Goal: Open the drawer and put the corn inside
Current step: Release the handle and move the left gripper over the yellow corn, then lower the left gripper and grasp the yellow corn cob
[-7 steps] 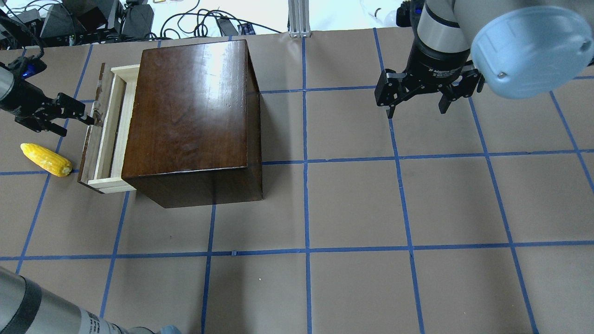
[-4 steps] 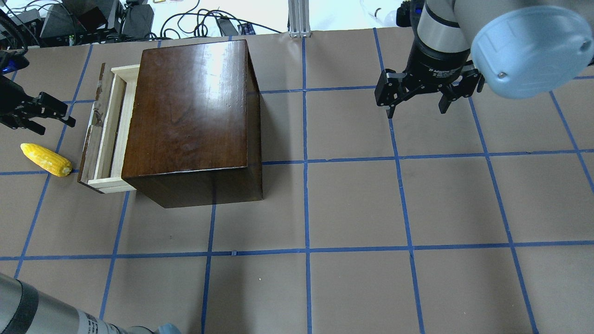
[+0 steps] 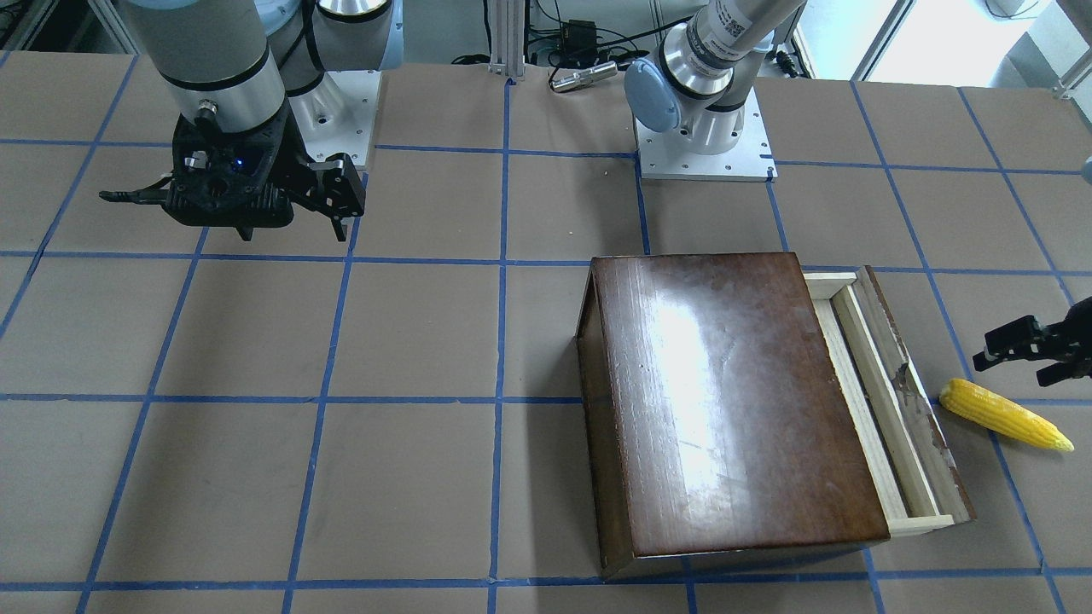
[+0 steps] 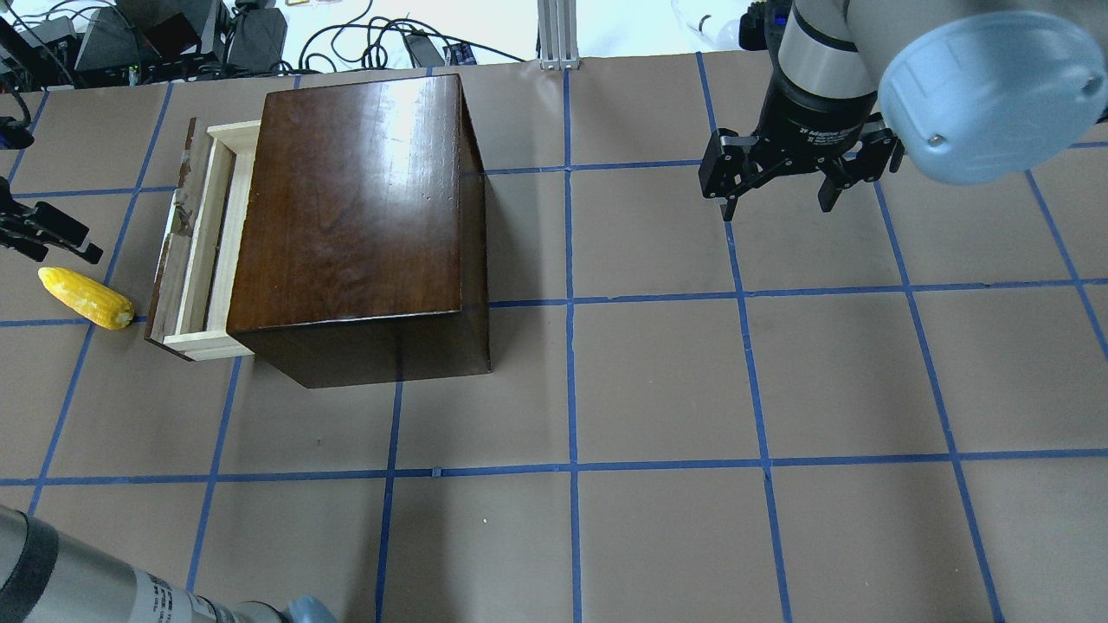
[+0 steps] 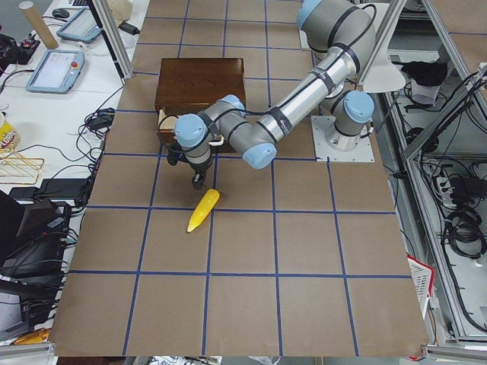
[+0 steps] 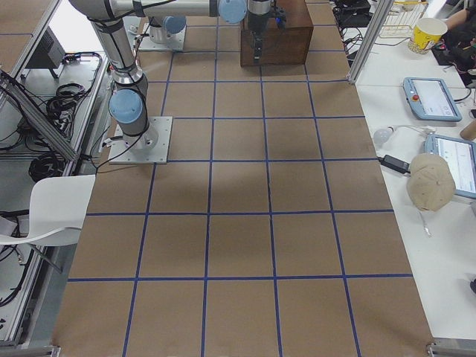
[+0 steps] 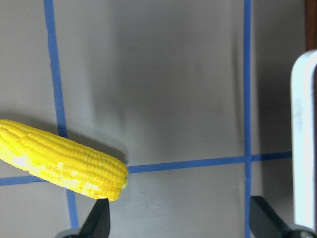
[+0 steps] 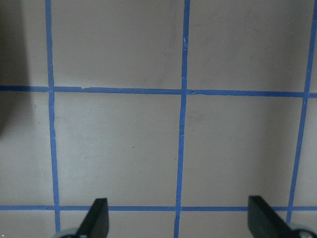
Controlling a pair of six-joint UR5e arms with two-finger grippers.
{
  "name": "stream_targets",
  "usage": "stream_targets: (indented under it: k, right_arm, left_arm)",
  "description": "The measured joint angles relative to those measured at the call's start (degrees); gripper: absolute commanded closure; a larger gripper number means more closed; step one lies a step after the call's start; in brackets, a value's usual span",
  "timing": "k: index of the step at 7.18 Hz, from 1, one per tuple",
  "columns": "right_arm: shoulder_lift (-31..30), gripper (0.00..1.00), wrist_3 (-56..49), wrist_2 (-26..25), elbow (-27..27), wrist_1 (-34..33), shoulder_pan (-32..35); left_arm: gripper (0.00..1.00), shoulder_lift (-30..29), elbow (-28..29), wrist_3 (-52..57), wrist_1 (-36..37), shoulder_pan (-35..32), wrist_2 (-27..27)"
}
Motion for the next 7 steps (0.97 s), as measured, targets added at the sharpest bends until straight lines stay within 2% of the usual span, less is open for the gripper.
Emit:
stream_targets:
  k: [2,7]
  right_arm:
    - [0.0,0.00,0.0,0.0,0.0,0.0,0.0]
    - [0.0,0.00,0.0,0.0,0.0,0.0,0.0]
  left_arm:
    - [0.00,-2.1,-0.2,-1.3,3.7,0.6,0.0]
    - [0.00,-5.6,-0.3,-23.7,9.3,1.9,1.1]
